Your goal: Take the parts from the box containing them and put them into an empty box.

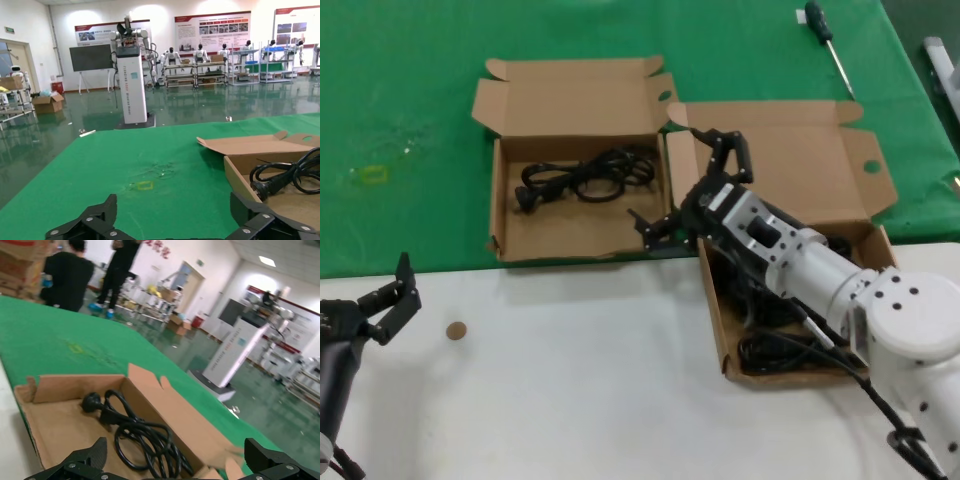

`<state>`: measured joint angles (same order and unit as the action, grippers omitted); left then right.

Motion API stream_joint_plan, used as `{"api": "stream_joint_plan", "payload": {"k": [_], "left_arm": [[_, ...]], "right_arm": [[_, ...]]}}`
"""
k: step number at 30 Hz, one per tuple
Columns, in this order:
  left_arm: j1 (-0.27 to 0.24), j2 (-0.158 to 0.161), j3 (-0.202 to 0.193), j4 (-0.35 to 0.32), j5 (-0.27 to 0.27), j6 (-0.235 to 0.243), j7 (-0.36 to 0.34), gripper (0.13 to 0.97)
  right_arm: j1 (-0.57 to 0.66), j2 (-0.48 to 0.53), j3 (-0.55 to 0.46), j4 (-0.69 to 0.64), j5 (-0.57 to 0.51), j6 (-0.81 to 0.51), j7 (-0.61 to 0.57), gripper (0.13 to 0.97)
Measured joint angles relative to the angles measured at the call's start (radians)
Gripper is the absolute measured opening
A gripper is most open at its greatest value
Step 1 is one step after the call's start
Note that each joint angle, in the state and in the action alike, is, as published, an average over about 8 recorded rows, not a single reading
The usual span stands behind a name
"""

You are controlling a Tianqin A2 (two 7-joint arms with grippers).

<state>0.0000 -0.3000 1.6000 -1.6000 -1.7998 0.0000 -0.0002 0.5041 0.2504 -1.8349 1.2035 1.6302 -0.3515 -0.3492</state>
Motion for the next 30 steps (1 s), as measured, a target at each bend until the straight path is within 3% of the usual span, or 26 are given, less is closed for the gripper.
{"api": "stream_joint_plan", "payload": {"k": [8, 17, 30], "left_arm": [[0.0, 0.0, 0.0, 0.0, 0.0, 0.0, 0.0, 0.837], [0.0, 0.0, 0.0, 0.0, 0.0, 0.0, 0.0, 0.937], [0.0, 0.0, 0.0, 0.0, 0.0, 0.0, 0.0, 0.966]], "right_arm": [[-0.101, 0.01, 0.047, 0.079, 0.034, 0.07, 0.07, 0.966], [-0.213, 0.021, 0.099, 0.168, 0.072, 0.149, 0.148, 0.966], [-0.376, 0.037, 0.175, 0.295, 0.126, 0.262, 0.26, 0.966]]}}
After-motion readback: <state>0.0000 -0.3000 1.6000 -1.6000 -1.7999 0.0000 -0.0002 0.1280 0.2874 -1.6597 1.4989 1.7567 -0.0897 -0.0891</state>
